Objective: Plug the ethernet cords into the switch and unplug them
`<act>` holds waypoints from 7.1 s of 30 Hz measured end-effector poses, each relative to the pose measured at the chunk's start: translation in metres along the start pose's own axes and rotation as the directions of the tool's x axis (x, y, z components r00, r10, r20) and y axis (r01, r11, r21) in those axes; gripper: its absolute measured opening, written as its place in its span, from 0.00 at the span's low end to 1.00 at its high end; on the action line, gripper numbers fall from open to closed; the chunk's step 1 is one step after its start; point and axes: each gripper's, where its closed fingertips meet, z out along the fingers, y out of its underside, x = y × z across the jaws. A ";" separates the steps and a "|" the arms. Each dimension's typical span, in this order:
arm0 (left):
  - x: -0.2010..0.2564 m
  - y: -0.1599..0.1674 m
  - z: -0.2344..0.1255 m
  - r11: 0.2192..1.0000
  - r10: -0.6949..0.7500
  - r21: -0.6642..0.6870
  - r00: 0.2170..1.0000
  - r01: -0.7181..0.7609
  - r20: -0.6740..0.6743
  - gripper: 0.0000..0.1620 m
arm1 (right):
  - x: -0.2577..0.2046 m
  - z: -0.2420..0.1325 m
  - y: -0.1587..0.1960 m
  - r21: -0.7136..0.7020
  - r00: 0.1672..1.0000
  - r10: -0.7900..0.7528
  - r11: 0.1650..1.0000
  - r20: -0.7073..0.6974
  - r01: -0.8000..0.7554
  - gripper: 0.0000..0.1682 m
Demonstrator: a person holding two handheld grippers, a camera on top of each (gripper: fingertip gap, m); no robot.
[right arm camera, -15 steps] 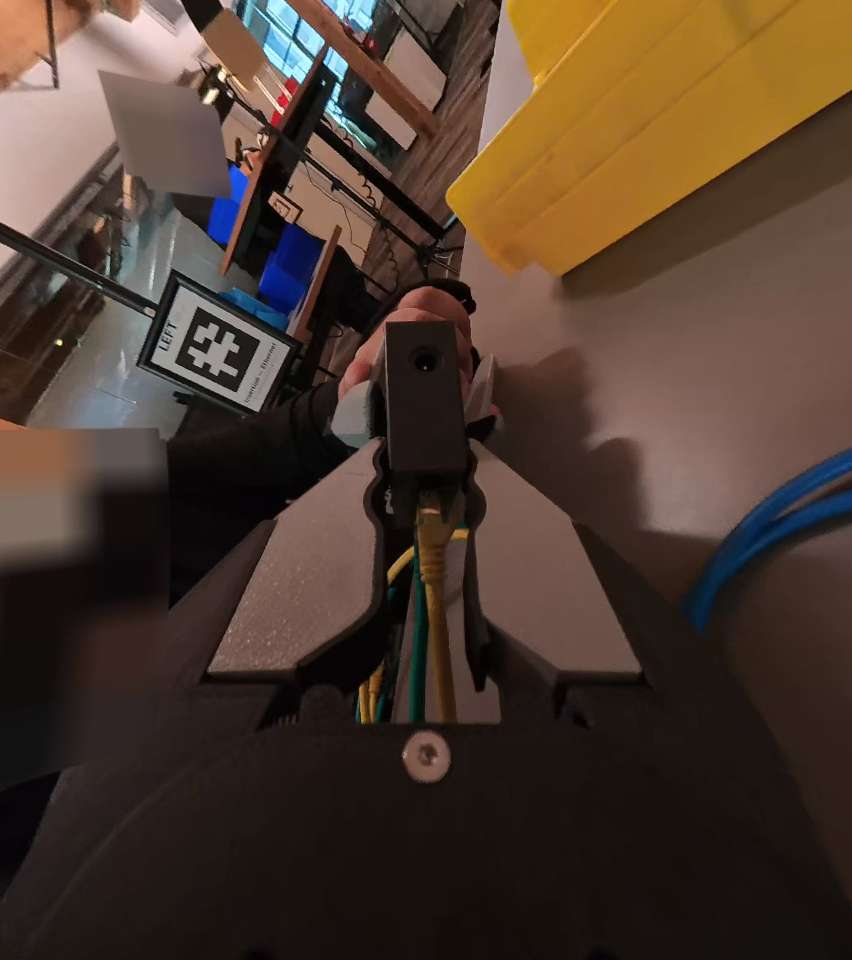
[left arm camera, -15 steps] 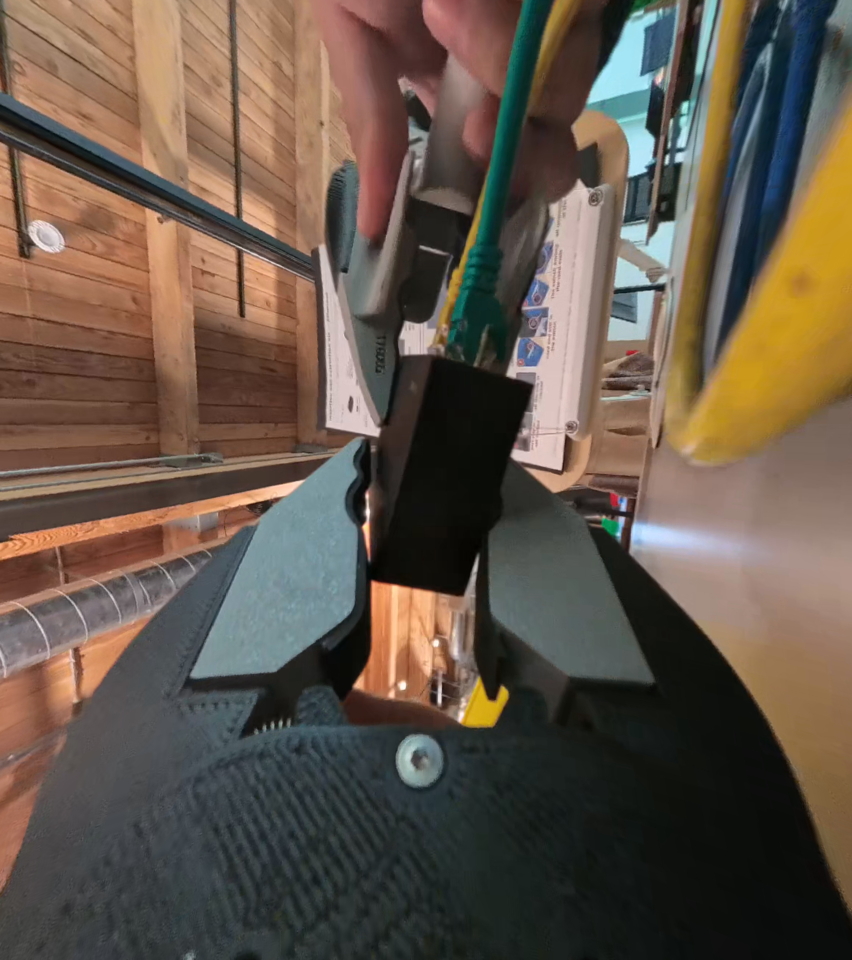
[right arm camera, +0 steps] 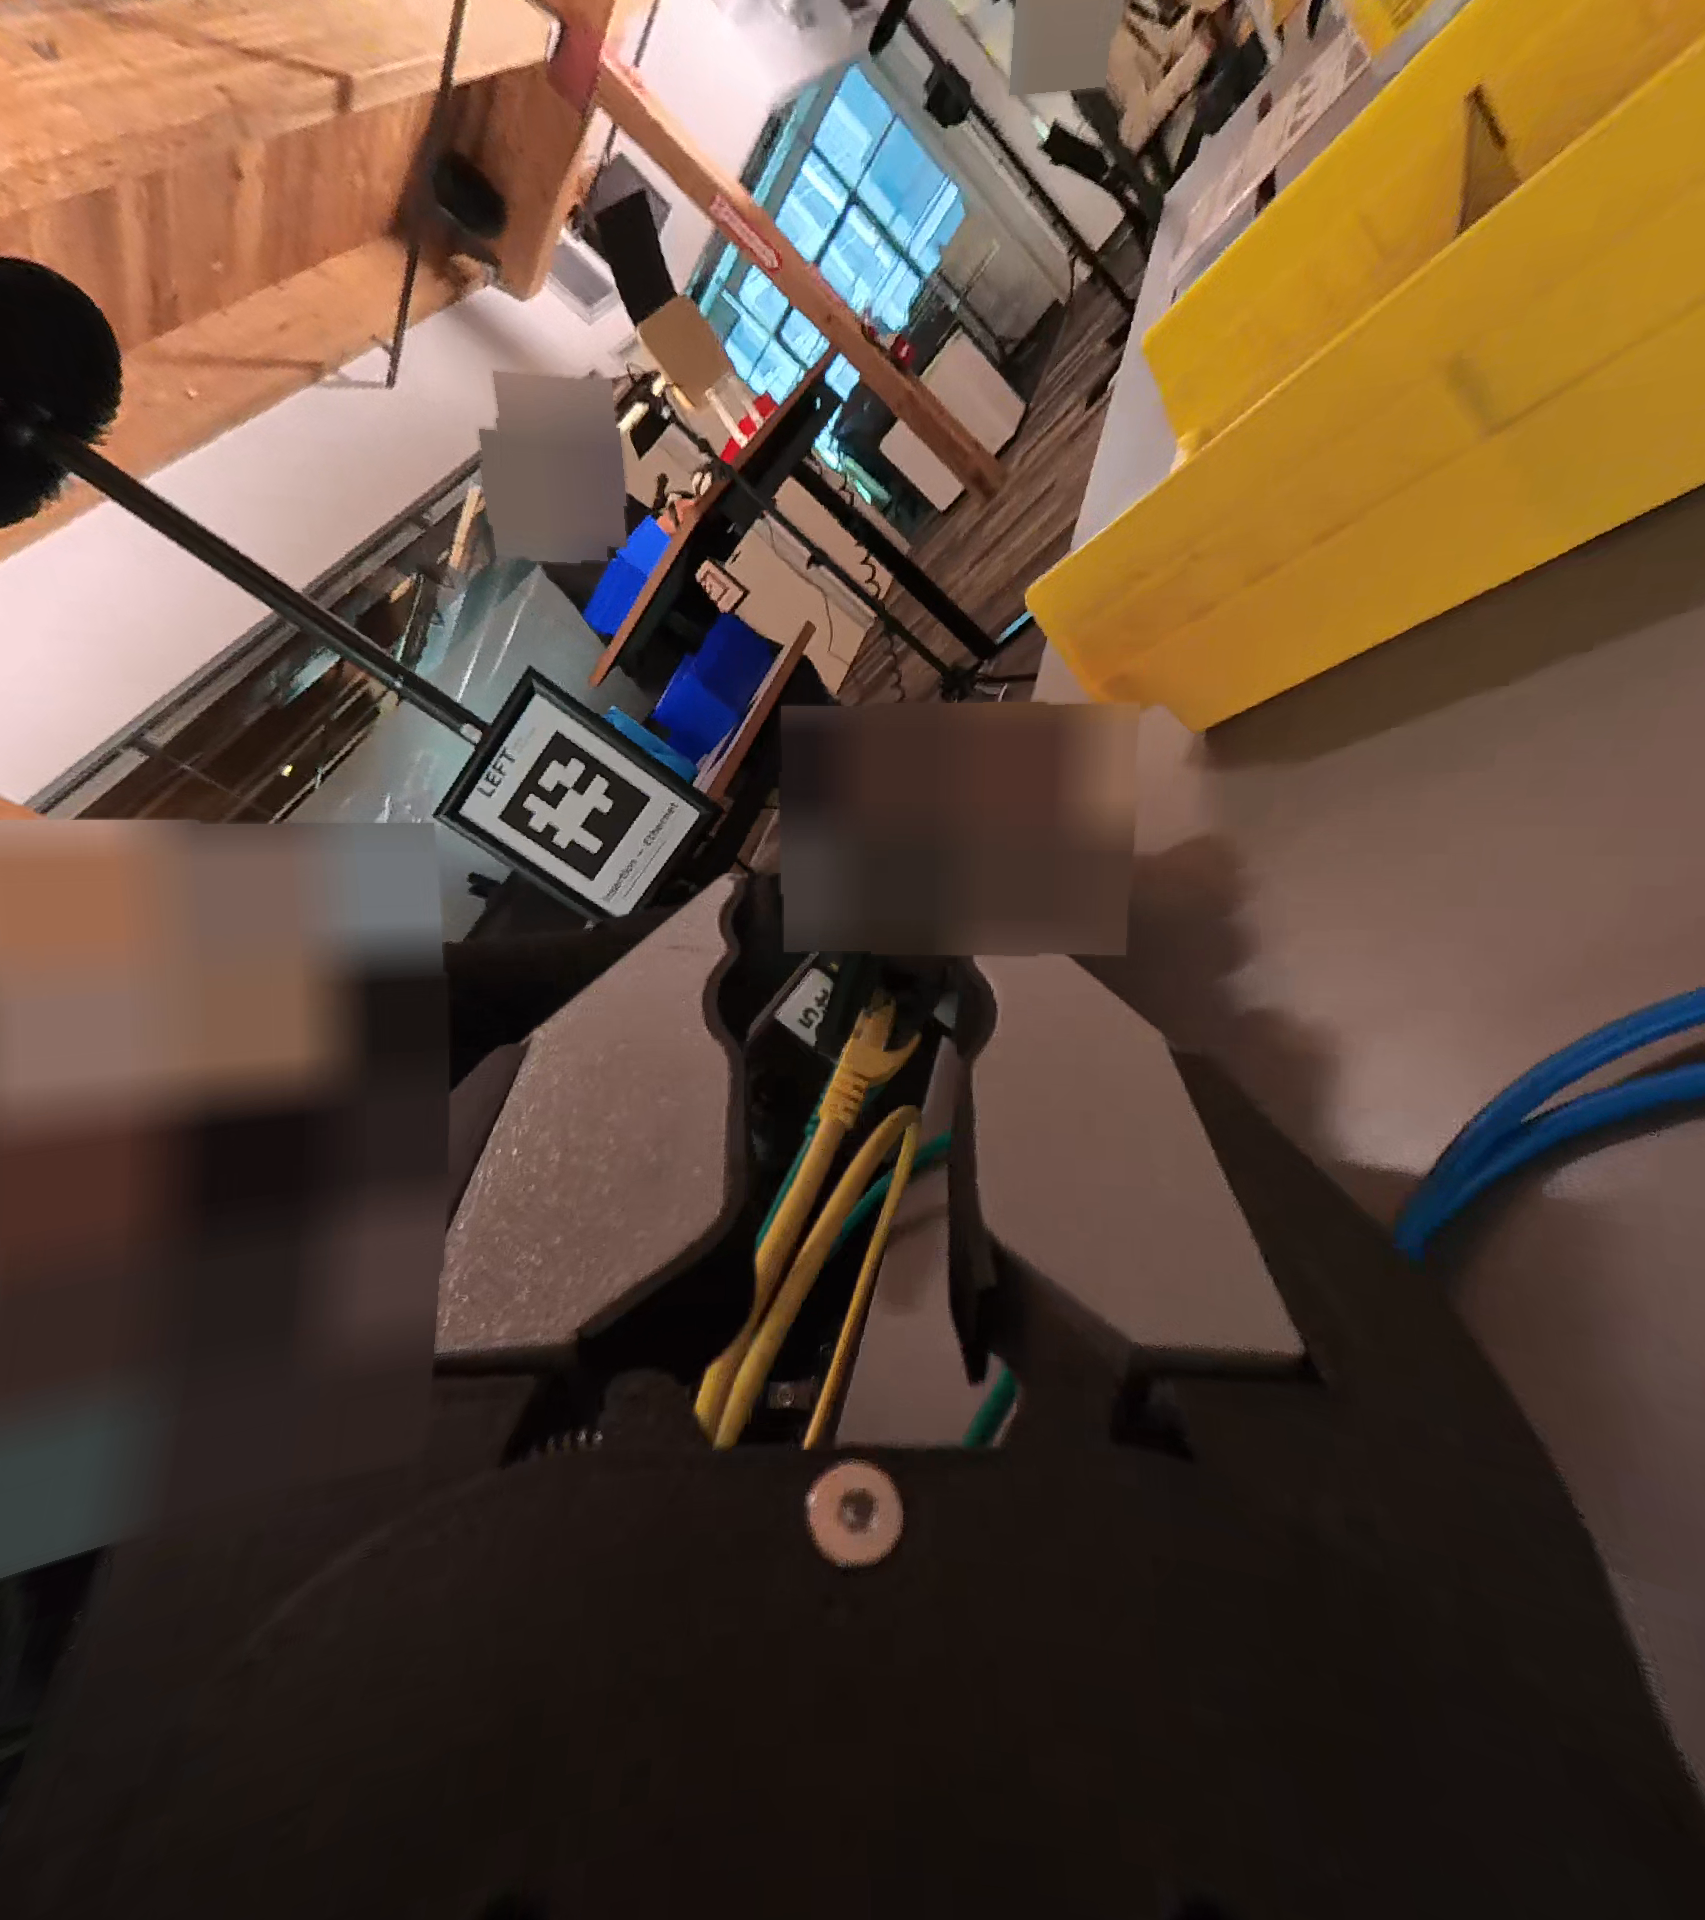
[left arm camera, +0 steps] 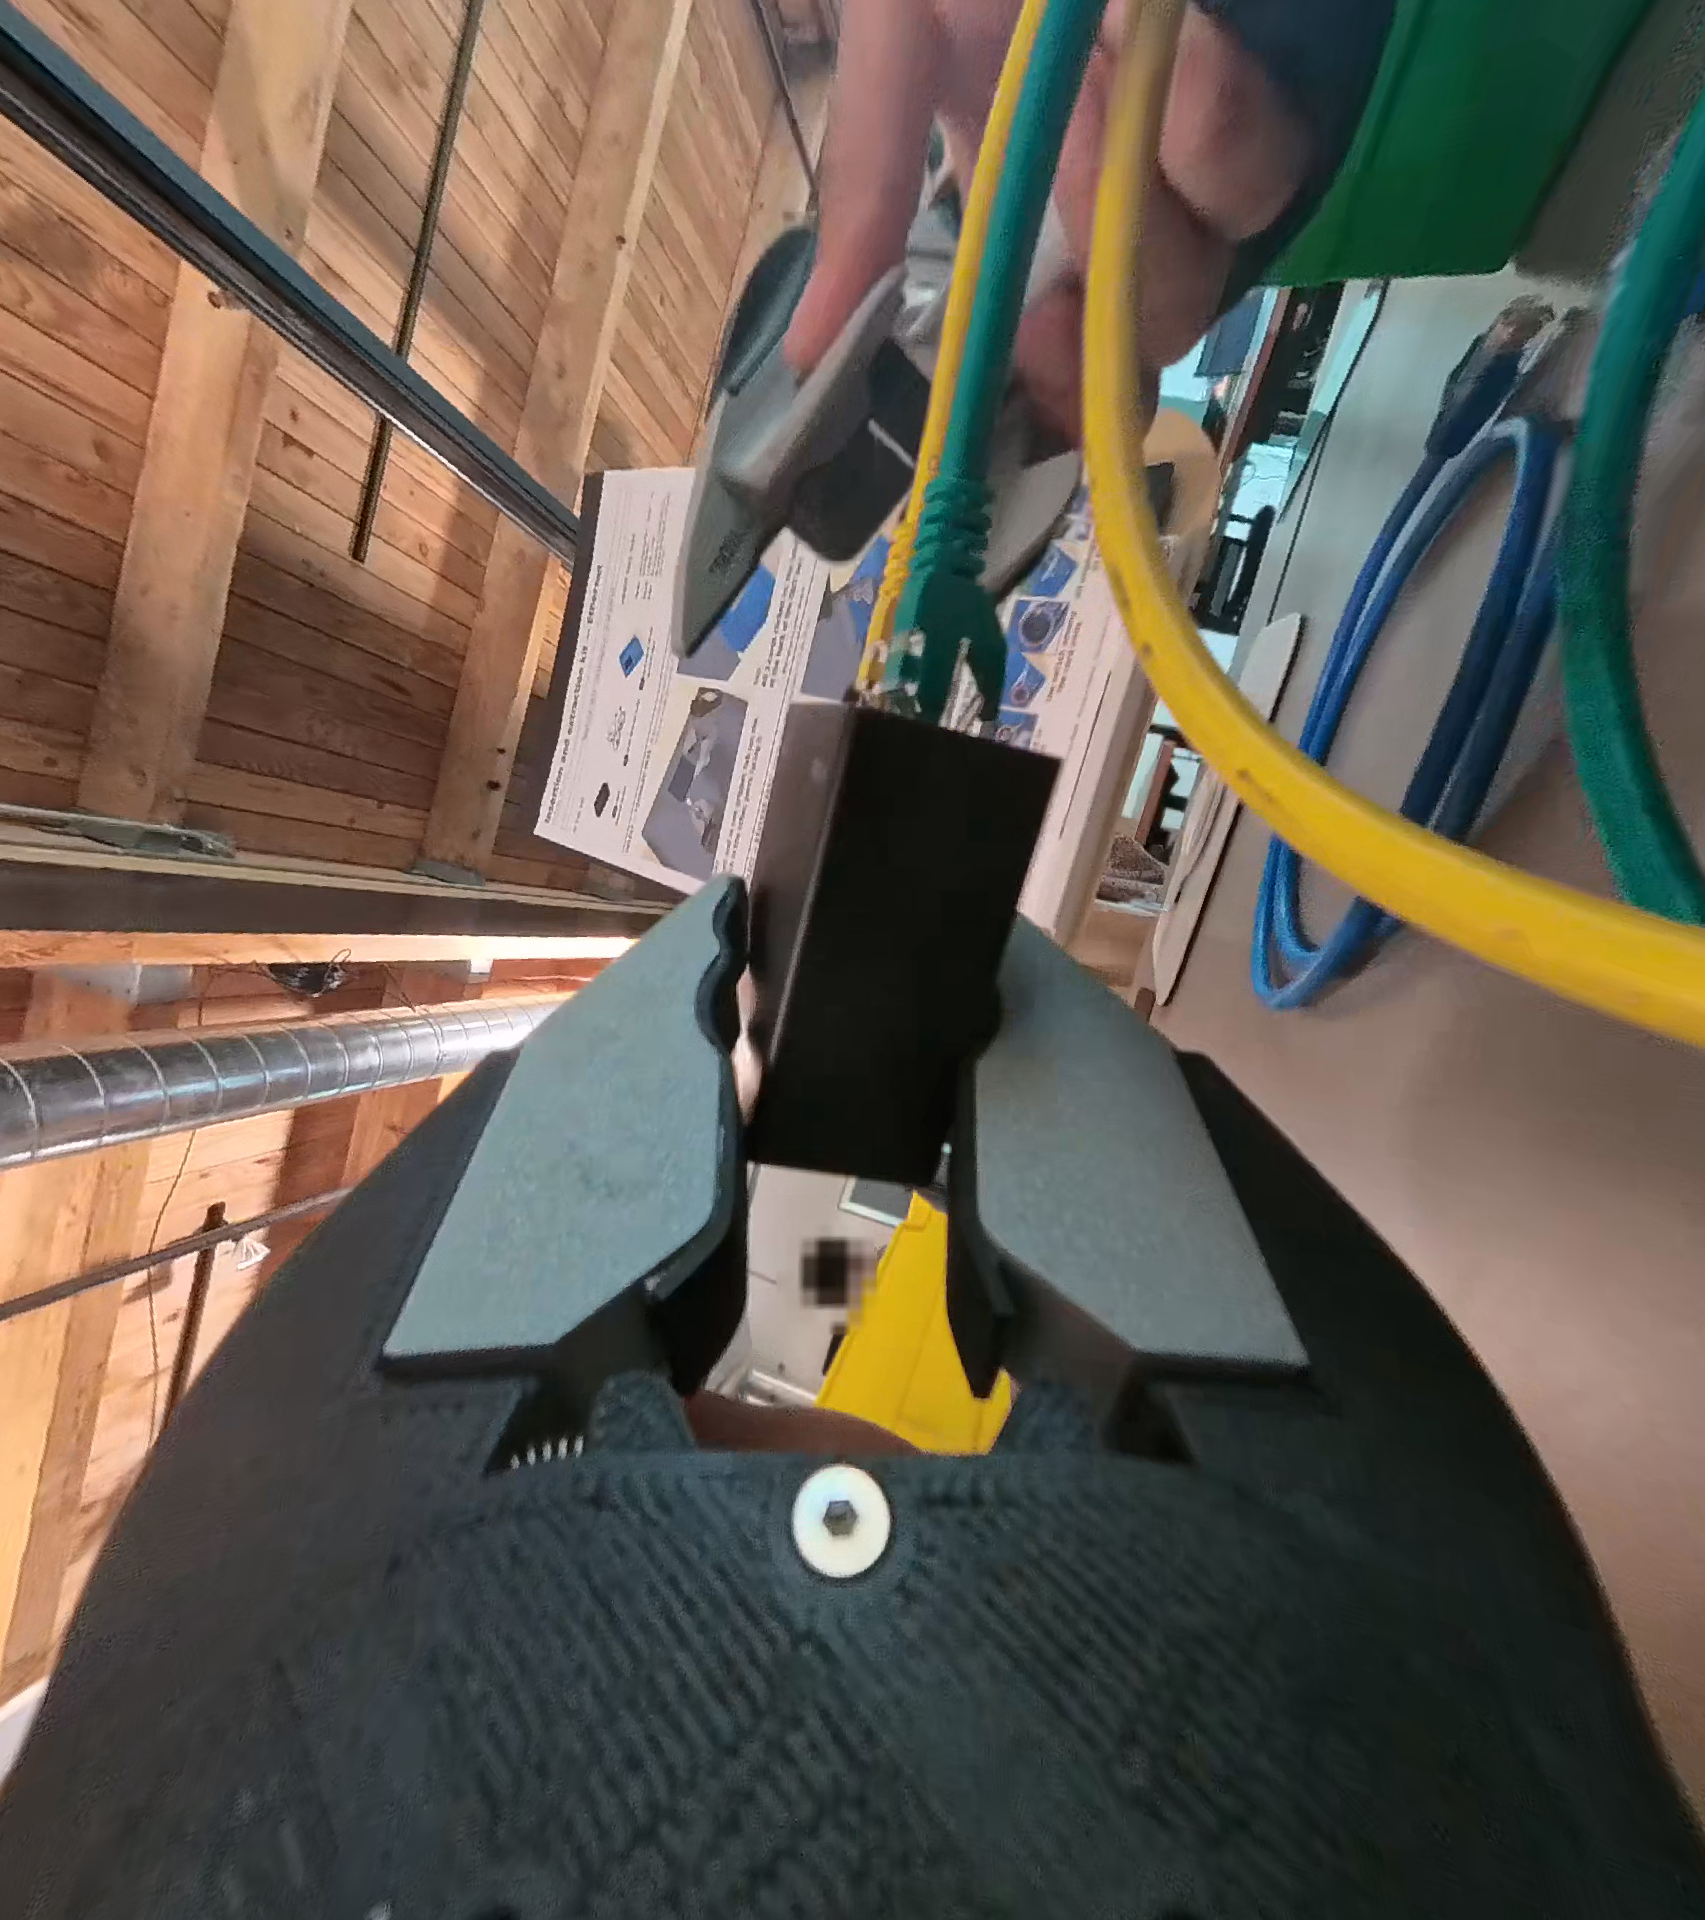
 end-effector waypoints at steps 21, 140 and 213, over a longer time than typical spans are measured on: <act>0.002 0.016 0.003 0.996 -0.040 -0.085 0.999 0.037 -0.025 0.23 | 0.022 0.024 0.015 -0.095 0.989 -0.032 0.995 -0.146 0.018 0.18; 0.022 0.015 -0.004 0.999 0.036 -0.036 0.992 -0.041 -0.119 0.24 | 0.051 -0.079 0.077 -0.500 0.559 -0.547 0.828 -0.623 0.254 0.09; 0.069 0.019 -0.013 0.996 -0.074 -0.077 0.918 0.047 -0.389 0.24 | 0.039 -0.068 0.048 -0.241 0.633 -0.322 0.947 -0.704 0.213 0.06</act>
